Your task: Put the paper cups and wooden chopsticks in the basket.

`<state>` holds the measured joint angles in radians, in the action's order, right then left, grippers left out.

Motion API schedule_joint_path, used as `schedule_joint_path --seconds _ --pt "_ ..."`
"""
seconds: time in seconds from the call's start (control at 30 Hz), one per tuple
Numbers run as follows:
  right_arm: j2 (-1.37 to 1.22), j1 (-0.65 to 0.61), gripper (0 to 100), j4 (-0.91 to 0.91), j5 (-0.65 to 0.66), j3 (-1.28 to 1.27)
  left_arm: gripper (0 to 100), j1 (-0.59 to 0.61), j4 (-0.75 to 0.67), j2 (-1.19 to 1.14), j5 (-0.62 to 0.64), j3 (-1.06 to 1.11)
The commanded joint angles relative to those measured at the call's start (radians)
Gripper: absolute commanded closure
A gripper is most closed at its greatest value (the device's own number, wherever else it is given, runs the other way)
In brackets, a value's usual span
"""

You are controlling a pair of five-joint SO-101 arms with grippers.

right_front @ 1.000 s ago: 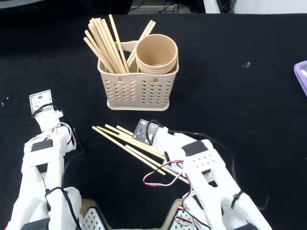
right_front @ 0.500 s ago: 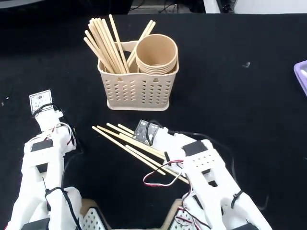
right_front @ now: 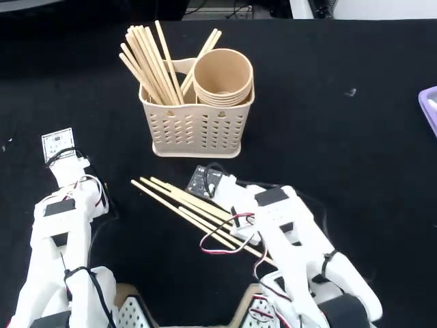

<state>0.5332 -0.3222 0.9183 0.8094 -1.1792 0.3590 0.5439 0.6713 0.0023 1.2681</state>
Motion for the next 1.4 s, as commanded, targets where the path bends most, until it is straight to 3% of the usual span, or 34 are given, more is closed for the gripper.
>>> schedule_joint_path --seconds 0.0,0.33,0.57,0.87,1.37 --pt "0.102 0.014 98.8 0.089 0.003 0.079 86 -0.010 -0.015 0.005 0.005 -0.007" --pt "0.361 0.005 98.8 0.302 -0.057 0.228 86 -0.008 -0.015 0.005 0.005 -0.007" --pt "0.507 -0.199 98.8 0.396 -0.238 0.387 86 -0.008 -0.015 0.006 0.005 -0.007" --pt "0.549 -0.293 98.8 0.350 -0.411 0.656 86 -0.010 -0.015 0.005 0.005 -0.007" --pt "0.487 -0.296 98.8 0.252 -0.411 0.430 86 -0.010 -0.015 0.005 0.005 -0.007"
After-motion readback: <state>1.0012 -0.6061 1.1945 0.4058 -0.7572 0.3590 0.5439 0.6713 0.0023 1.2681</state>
